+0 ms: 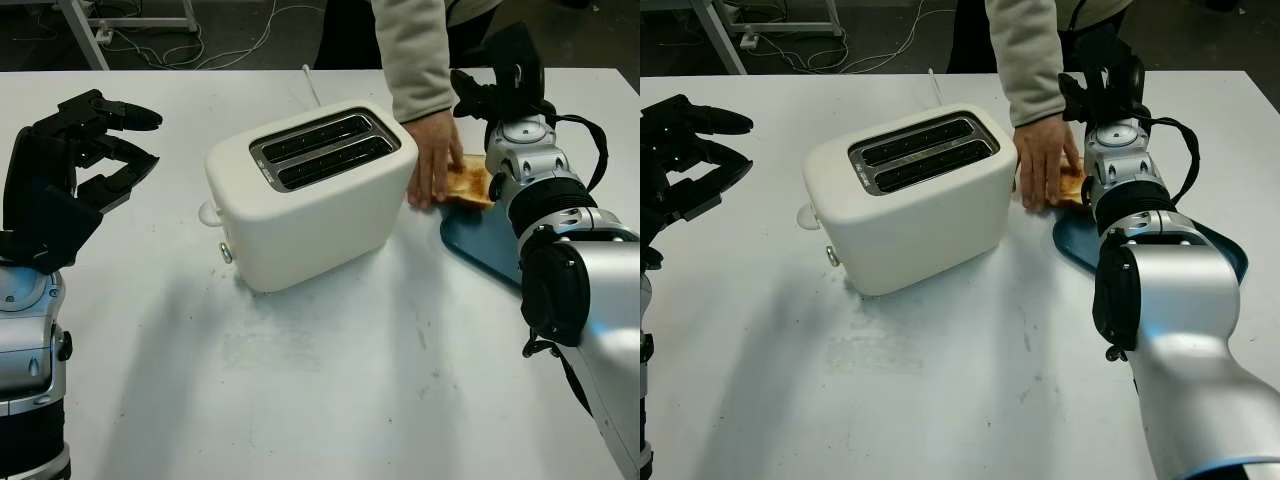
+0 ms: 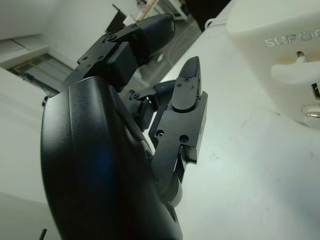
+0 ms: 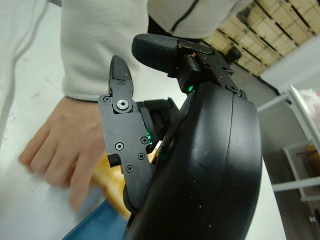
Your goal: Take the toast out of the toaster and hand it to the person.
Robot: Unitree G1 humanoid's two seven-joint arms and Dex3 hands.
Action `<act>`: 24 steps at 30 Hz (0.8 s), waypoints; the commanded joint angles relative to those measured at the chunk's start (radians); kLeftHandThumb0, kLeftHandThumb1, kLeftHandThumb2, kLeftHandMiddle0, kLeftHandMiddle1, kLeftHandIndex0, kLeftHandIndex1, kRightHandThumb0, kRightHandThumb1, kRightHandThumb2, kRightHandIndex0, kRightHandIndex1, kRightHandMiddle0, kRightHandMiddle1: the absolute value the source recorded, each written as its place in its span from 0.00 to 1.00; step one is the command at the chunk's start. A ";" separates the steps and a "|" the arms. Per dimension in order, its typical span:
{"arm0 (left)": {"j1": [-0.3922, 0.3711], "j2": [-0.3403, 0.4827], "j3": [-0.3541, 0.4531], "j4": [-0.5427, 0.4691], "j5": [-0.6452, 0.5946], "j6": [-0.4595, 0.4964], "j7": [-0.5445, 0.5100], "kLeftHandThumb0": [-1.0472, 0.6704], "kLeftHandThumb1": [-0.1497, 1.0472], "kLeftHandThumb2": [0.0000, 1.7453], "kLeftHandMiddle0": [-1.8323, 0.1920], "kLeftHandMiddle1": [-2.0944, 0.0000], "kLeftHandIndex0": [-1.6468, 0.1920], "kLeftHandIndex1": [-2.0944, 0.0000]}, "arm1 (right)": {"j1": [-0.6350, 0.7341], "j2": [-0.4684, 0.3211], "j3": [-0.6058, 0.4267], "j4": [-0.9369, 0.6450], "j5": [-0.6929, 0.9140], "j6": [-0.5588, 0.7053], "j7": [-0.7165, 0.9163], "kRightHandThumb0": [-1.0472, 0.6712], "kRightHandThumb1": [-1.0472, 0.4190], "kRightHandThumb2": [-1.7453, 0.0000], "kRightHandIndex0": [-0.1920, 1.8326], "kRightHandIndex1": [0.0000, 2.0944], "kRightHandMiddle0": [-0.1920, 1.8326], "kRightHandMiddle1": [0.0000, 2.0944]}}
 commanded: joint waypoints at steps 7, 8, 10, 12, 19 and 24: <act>0.011 -0.002 0.010 0.015 -0.015 -0.017 0.002 0.57 0.89 0.07 0.65 0.42 0.58 0.60 | 0.117 -0.036 0.383 -0.005 -0.387 -0.194 -0.177 0.56 0.09 0.88 0.40 0.83 0.40 0.73; 0.011 -0.001 0.009 0.014 -0.014 -0.014 0.002 0.56 0.89 0.07 0.65 0.42 0.58 0.60 | 0.132 -0.041 0.423 -0.005 -0.428 -0.222 -0.222 0.57 0.09 0.91 0.43 0.83 0.44 0.72; 0.009 0.003 0.007 0.007 -0.012 0.003 0.000 0.55 0.89 0.07 0.66 0.42 0.59 0.60 | 0.150 -0.052 0.490 -0.001 -0.487 -0.258 -0.288 0.57 0.09 0.95 0.47 0.83 0.45 0.75; 0.006 -0.004 0.009 -0.007 -0.024 0.030 0.000 0.56 0.89 0.07 0.66 0.42 0.59 0.60 | 0.152 -0.070 0.610 0.005 -0.600 -0.239 -0.393 0.55 0.09 0.97 0.47 0.83 0.44 0.73; 0.008 -0.009 0.011 -0.005 -0.025 0.032 0.003 0.57 0.89 0.07 0.67 0.41 0.59 0.59 | 0.150 -0.091 0.770 0.016 -0.691 -0.233 -0.518 0.50 0.10 1.00 0.47 0.83 0.46 0.67; 0.016 -0.002 0.008 -0.013 -0.002 0.026 0.007 0.57 0.89 0.07 0.67 0.41 0.59 0.59 | 0.156 -0.093 0.760 0.015 -0.670 -0.244 -0.540 0.51 0.11 1.00 0.47 0.83 0.45 0.70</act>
